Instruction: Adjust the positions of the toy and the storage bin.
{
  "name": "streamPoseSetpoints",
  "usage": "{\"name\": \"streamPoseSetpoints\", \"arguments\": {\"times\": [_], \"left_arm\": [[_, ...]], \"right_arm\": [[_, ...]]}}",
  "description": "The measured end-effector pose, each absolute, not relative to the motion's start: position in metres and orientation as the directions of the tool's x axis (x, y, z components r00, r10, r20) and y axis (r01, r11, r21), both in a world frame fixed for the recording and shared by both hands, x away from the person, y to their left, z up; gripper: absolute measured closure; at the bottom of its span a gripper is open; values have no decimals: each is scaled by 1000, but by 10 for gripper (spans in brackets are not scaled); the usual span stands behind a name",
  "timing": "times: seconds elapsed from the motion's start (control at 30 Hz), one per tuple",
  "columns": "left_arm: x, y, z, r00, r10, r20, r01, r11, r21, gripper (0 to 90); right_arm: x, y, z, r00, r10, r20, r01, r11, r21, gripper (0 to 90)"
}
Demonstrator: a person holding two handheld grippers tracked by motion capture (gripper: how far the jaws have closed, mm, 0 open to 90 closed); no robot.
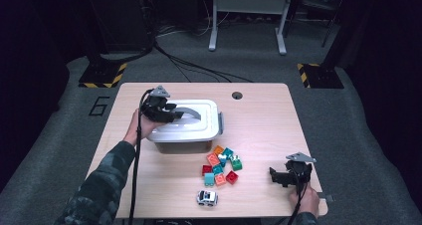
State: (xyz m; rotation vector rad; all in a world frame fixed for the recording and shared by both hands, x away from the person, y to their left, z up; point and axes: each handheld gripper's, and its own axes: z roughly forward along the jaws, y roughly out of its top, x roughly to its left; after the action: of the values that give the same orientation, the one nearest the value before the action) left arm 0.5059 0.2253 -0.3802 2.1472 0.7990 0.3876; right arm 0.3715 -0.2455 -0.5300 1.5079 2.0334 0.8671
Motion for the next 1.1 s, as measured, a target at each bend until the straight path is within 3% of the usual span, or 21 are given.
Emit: {"name": "streamPoseSetpoints", "arguments": {"times": [0.47, 0.6, 0.67, 0.77, 0.8, 0.87, 1.1], "left_arm": [[497, 227, -379, 742, 669, 42, 407, -499, 765, 564], [500, 225, -374, 757, 653, 11, 406, -483, 776, 399], [502, 221, -371, 770, 638, 12, 396, -493, 774, 396], [503, 216, -367, 791, 611, 37, 368, -524, 768, 416], [505, 214, -367, 799, 600, 51, 357, -540, 762, 492], [504, 209, -367, 802, 591, 84, 340, -568, 749, 535], [504, 210, -366, 809, 581, 89, 331, -575, 748, 551]], "right_arm": [[371, -246, -530, -292, 956, 5, 665, 199, 719, 0], [371, -246, -530, -292, 956, 5, 666, 200, 719, 0], [371, -246, -530, -292, 956, 5, 666, 199, 719, 0], [371, -246, -530, -292, 956, 5, 665, 200, 719, 0], [371, -246, -530, -292, 956, 5, 666, 200, 719, 0], [371, -246, -530, -292, 956, 5, 666, 199, 719, 0], [372, -246, -530, -292, 956, 5, 665, 199, 719, 0]]}}
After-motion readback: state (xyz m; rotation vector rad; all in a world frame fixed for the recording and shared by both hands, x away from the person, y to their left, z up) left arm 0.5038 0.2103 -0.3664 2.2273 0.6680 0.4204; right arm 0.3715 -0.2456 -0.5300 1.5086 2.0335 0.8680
